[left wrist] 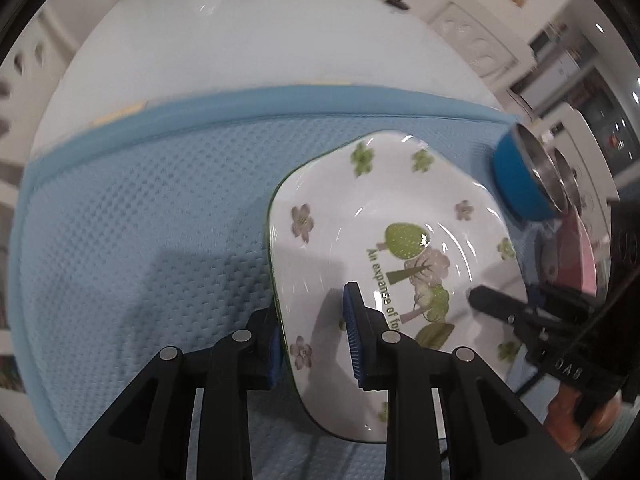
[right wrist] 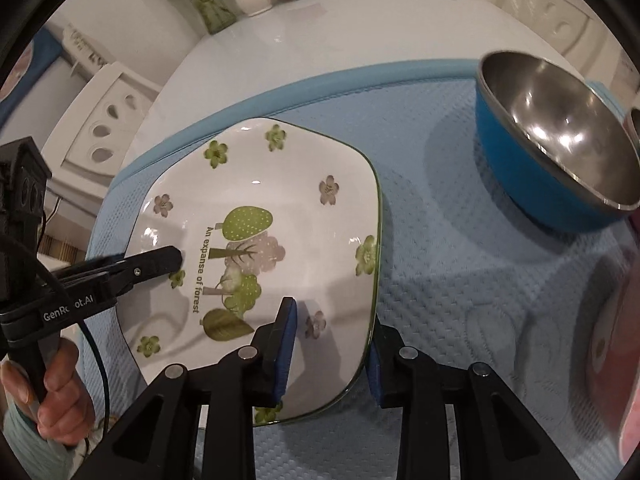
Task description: Organize plates and bowls
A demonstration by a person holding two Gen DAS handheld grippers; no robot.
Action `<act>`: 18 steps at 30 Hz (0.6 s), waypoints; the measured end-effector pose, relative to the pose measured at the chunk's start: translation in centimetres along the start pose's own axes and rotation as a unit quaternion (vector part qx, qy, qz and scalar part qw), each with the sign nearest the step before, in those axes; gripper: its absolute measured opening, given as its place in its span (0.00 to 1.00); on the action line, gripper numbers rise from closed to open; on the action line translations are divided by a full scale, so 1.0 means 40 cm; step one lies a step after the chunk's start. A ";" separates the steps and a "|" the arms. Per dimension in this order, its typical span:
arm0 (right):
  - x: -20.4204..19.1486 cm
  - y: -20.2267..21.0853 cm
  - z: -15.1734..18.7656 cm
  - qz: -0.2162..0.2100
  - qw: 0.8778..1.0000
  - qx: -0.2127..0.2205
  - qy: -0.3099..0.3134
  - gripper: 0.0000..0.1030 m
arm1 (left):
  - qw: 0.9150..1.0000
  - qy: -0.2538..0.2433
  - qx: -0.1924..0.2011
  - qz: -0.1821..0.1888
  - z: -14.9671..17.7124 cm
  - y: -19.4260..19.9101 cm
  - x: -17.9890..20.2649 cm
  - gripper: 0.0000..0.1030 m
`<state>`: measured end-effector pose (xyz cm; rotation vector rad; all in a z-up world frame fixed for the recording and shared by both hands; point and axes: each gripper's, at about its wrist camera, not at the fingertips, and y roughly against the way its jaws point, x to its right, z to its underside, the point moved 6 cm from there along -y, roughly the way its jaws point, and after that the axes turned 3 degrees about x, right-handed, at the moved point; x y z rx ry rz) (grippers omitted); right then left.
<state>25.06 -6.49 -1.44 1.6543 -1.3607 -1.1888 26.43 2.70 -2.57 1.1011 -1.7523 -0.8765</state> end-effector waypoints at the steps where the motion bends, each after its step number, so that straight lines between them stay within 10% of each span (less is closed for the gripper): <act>1: 0.004 0.019 0.004 -0.001 1.000 0.005 0.002 0.29 | 1.000 -0.002 0.008 0.007 0.000 0.017 0.005 0.21; 18: -0.168 0.354 0.139 -0.053 0.991 0.088 0.085 0.29 | 0.989 0.042 0.138 -0.025 0.169 0.419 0.066 0.21</act>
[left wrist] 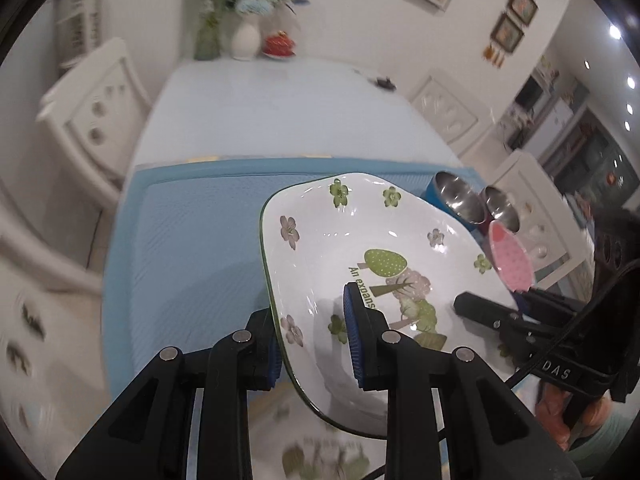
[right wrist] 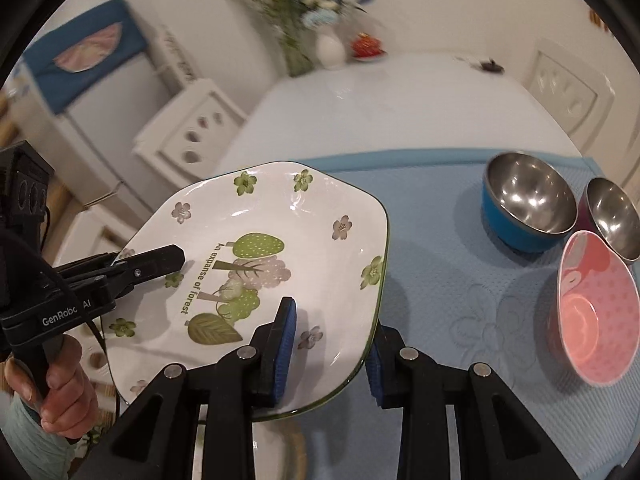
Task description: Organize plates and bowls
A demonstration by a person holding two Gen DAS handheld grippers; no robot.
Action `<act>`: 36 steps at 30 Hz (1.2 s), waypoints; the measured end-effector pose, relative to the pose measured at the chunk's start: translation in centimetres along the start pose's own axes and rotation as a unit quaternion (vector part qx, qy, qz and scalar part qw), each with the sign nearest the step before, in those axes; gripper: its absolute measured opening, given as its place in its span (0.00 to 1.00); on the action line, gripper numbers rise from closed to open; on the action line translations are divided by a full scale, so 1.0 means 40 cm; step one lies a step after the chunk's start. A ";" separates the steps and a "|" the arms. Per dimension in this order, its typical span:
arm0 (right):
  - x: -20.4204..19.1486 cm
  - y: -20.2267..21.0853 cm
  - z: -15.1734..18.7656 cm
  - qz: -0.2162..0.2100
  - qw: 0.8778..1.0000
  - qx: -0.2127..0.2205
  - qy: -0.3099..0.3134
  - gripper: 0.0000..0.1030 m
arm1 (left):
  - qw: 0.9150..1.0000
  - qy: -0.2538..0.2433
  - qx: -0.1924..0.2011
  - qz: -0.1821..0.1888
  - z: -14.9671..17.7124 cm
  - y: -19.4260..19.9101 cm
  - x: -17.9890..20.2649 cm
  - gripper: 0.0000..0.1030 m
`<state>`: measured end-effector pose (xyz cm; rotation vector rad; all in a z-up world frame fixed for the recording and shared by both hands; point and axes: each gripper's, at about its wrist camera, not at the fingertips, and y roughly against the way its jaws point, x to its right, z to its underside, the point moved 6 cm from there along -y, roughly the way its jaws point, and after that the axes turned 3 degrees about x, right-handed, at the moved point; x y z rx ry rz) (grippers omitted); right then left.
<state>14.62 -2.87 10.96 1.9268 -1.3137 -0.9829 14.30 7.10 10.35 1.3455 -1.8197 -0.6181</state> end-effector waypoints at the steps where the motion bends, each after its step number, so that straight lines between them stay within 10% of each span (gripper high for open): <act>1: -0.022 0.023 0.018 -0.005 1.000 0.000 0.007 0.29 | 1.000 0.007 0.004 -0.002 0.014 0.024 -0.009 0.21; 19: -0.137 0.031 0.405 -0.007 0.992 -0.109 0.063 0.30 | 0.992 0.118 -0.046 -0.028 0.445 0.092 -0.054 0.21; 36: -0.152 -0.047 0.418 0.068 0.990 -0.096 0.080 0.30 | 0.984 0.169 -0.019 -0.044 0.460 0.092 -0.124 0.23</act>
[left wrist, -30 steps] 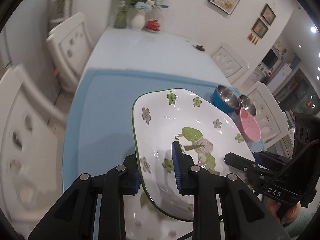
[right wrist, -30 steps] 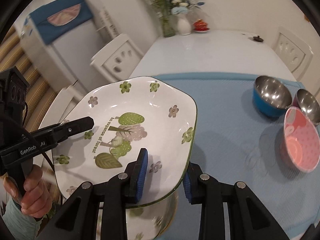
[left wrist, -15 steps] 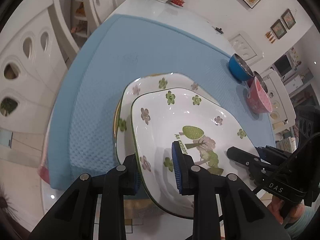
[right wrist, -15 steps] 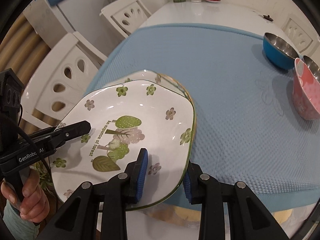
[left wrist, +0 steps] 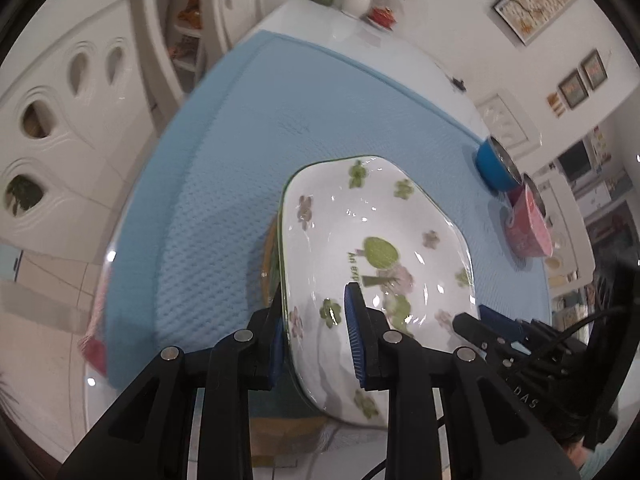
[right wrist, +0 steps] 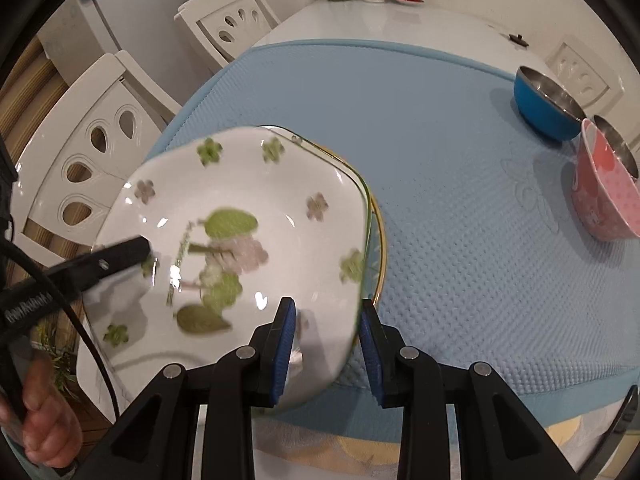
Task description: Organize plates and bowls
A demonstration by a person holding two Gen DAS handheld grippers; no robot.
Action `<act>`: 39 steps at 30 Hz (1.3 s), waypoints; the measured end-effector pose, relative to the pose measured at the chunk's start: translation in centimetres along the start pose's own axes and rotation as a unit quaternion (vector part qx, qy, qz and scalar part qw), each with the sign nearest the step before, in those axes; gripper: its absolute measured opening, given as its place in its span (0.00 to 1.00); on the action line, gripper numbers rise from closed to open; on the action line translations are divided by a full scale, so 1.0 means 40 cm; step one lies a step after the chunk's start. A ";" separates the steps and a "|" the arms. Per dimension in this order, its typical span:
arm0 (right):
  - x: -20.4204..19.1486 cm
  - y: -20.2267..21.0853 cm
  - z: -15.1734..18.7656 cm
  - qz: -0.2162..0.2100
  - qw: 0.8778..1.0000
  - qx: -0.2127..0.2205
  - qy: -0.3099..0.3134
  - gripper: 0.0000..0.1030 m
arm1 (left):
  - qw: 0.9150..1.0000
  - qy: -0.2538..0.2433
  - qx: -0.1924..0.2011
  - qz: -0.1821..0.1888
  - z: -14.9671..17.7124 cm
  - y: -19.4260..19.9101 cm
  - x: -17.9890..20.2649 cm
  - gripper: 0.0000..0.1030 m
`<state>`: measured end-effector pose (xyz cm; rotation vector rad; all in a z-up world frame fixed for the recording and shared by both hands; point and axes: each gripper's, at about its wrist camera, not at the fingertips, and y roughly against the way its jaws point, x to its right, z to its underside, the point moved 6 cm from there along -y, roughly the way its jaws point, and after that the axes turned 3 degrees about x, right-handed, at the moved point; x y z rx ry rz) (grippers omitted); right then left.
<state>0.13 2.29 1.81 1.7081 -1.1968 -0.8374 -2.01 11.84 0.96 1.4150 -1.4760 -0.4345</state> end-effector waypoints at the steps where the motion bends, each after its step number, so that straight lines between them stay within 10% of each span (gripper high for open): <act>1: -0.006 0.009 0.001 0.004 1.000 0.007 0.005 0.30 | 1.000 0.001 0.004 -0.009 0.005 0.012 -0.006 0.23; 10: -0.042 0.031 0.041 -0.002 1.000 0.008 0.017 0.34 | 0.994 -0.063 0.009 -0.090 -0.017 -0.018 0.027 0.25; 18: -0.030 0.082 0.052 -0.010 1.000 0.019 0.023 0.34 | 0.996 -0.037 0.041 -0.074 -0.053 0.067 0.011 0.25; 26: 0.053 0.215 0.007 -0.023 0.997 0.070 -0.008 0.34 | 0.973 -0.141 0.098 -0.156 -0.116 0.220 0.205 0.28; 39: 0.105 0.327 -0.067 -0.012 0.993 0.117 -0.022 0.34 | 0.964 -0.174 0.135 -0.146 -0.208 0.279 0.367 0.28</act>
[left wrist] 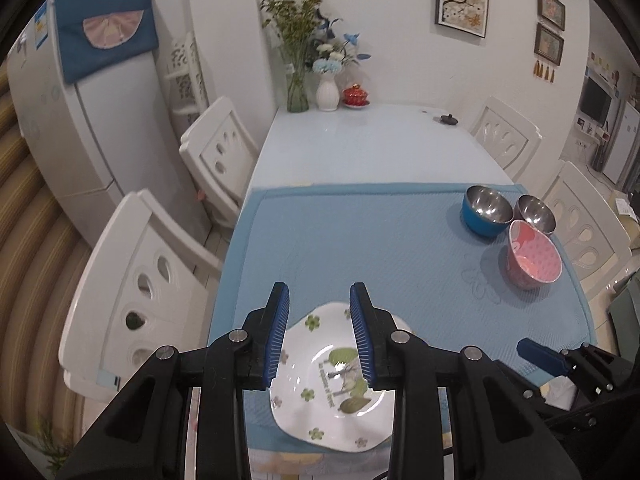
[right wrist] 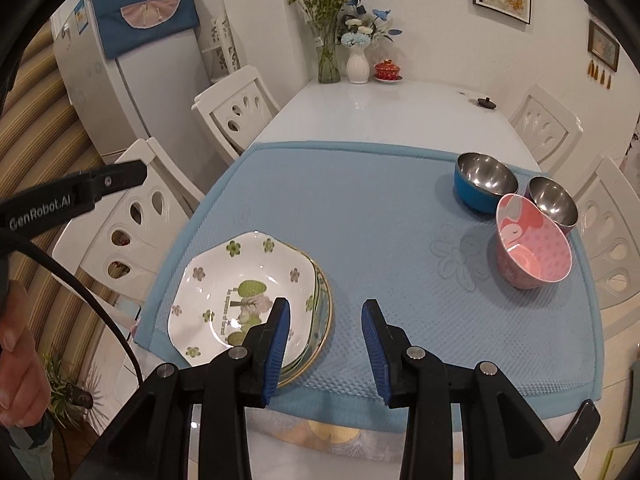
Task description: Organize plates and bowls
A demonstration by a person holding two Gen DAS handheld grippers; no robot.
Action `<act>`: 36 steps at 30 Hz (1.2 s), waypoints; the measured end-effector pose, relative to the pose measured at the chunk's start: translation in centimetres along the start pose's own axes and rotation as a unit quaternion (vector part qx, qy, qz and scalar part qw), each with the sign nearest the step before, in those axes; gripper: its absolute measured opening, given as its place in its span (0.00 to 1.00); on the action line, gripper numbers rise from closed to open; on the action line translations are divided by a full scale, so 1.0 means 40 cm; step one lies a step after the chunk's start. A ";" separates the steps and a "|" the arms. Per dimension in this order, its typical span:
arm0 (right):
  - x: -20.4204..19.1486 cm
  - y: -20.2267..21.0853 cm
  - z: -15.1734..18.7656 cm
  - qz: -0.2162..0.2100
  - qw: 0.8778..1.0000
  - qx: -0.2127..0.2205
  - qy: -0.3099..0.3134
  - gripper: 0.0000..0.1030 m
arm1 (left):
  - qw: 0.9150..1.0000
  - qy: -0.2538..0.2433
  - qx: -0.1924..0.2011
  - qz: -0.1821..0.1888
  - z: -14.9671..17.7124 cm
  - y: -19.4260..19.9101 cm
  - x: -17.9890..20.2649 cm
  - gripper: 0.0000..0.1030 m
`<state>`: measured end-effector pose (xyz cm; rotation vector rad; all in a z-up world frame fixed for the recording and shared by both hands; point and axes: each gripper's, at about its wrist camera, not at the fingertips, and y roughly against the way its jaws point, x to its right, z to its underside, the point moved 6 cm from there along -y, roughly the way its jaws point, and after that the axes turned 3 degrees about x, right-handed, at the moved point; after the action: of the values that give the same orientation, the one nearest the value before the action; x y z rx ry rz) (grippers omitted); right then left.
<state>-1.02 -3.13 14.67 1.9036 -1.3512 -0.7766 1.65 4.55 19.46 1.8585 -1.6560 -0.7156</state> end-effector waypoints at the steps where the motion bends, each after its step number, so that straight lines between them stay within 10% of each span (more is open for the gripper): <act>1: 0.004 0.001 -0.005 0.000 1.000 0.001 -0.002 0.35 | 1.000 -0.003 0.002 0.000 -0.010 0.002 0.007 0.28; 18: 0.147 0.006 -0.179 -0.010 0.994 0.034 -0.107 0.52 | 0.994 -0.068 0.055 0.064 -0.282 -0.084 0.123 0.33; 29: 0.447 0.040 -0.146 0.129 0.974 0.038 -0.181 0.52 | 0.968 -0.073 -0.088 0.222 -0.271 -0.324 0.379 0.36; 36: 0.715 -0.010 -0.084 0.151 0.963 0.011 -0.223 0.59 | 0.952 -0.052 -0.179 0.242 -0.178 -0.461 0.551 0.37</act>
<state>10.03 -29.71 13.88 1.5341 -1.8747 -1.0734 21.86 -15.26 10.85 1.1211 -1.8080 -0.8377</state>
